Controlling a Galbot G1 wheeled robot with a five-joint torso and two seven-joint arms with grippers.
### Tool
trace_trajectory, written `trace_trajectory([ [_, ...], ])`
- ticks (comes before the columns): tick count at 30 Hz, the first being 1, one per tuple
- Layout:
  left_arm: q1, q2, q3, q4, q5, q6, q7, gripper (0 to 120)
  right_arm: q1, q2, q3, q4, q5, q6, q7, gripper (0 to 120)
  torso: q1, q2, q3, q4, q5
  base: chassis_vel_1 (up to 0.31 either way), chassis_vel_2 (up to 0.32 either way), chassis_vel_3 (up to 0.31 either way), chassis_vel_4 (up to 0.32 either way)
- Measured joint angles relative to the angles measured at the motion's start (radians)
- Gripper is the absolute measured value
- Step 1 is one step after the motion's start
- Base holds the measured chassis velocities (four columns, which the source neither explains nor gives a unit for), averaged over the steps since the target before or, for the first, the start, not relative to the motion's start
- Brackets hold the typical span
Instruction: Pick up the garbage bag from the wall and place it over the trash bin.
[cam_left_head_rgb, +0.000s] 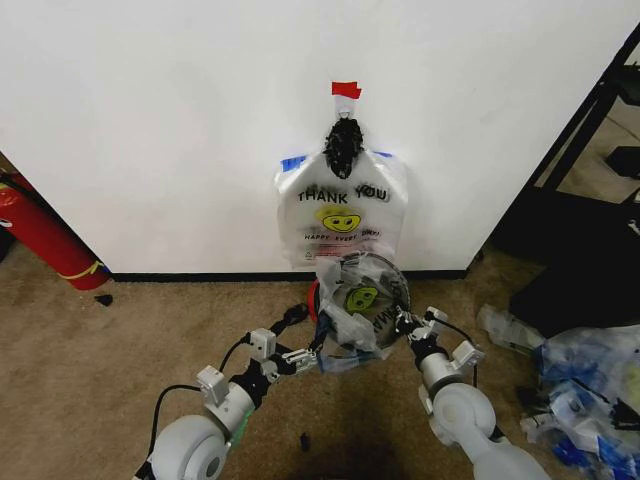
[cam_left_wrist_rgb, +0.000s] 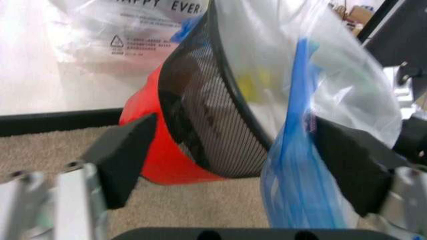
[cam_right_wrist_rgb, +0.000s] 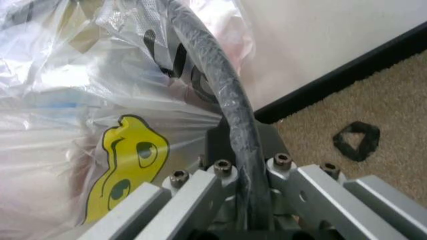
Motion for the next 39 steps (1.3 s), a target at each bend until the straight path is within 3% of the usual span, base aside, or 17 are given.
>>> trace_trajectory([
  [3,0.000,-0.001,0.000,0.002,0.001,0.000,-0.005,75,0.001,0.000,0.000,0.000,-0.002,0.000,0.000,0,0.000,0.000,0.000,0.0000,0.0000,0.000,0.000,0.000,0.000],
  [7,-0.001,-0.002,-0.001,0.002,-0.002,-0.002,-0.005,55,0.003,0.001,-0.003,0.001,-0.007,0.000,-0.001,0,0.000,0.000,0.000,0.0000,0.0000,0.000,0.000,0.000,0.000],
  [9,-0.001,-0.003,-0.001,0.002,-0.002,-0.004,-0.004,53,0.003,0.002,-0.003,0.001,-0.008,0.000,-0.001,0,0.000,0.000,0.000,0.0000,0.0000,0.000,0.000,0.000,0.000],
  [15,-0.005,-0.010,0.003,0.006,-0.017,-0.040,0.019,26,0.003,0.001,-0.002,0.001,-0.010,-0.001,-0.001,0,0.000,0.000,0.000,0.0000,0.0000,0.000,0.000,0.000,0.000],
  [19,-0.007,-0.015,0.004,0.011,-0.018,-0.051,0.017,19,0.003,0.000,-0.001,0.001,-0.010,-0.001,0.003,0,0.000,0.000,0.000,0.0000,0.0000,0.000,0.000,0.000,0.000],
  [21,-0.007,-0.018,0.003,0.013,-0.009,-0.051,-0.001,9,0.003,-0.001,-0.001,0.001,-0.010,-0.003,0.007,0,0.000,0.000,0.000,-0.0001,0.0000,0.000,0.000,0.000,0.000],
  [23,-0.001,-0.023,0.003,0.020,0.051,-0.003,-0.091,0,0.002,-0.005,0.003,0.015,-0.004,-0.018,0.020,0,0.000,0.000,0.000,0.0000,0.0000,0.000,0.000,0.000,0.000],
  [29,-0.001,-0.033,0.004,0.048,0.109,0.061,-0.187,0,-0.011,-0.012,0.013,0.064,0.008,-0.075,0.042,0,0.000,0.000,0.000,0.0000,-0.0001,0.000,0.000,0.000,0.000],
  [39,0.031,-0.048,0.007,0.077,0.225,0.064,-0.134,0,-0.026,-0.015,0.022,0.125,0.074,-0.116,0.047,0,0.000,0.000,0.000,0.0000,0.0000,0.000,0.000,0.000,0.000],
])
